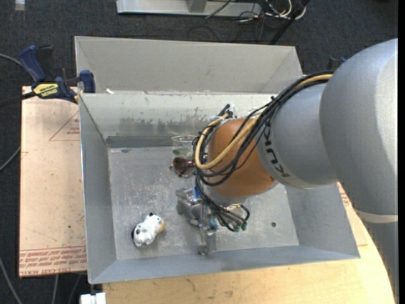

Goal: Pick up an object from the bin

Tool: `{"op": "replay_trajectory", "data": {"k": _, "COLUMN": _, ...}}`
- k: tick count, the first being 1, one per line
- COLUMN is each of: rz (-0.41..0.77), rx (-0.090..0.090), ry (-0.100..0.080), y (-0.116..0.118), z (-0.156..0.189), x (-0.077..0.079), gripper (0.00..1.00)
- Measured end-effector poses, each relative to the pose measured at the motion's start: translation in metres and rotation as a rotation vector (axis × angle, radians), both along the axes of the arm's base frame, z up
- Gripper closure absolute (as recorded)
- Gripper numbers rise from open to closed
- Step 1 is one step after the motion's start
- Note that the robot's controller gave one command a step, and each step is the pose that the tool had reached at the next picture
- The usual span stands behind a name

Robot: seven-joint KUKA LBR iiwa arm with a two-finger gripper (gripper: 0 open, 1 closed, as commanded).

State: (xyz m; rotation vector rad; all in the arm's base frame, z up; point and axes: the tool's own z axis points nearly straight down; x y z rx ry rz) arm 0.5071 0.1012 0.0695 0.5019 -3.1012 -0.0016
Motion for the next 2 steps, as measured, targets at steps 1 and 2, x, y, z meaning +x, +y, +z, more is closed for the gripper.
{"op": "replay_trajectory", "data": {"k": 1, "rz": 0.065, "rx": 0.002, "ry": -0.005, "y": -0.0195, "z": 0.0017, "x": -0.0046, "gripper": 0.00}}
{"op": "replay_trajectory", "data": {"k": 2, "rz": 0.080, "rx": 0.001, "ry": -0.004, "y": -0.0265, "z": 0.0018, "x": -0.0033, "gripper": 0.00}}
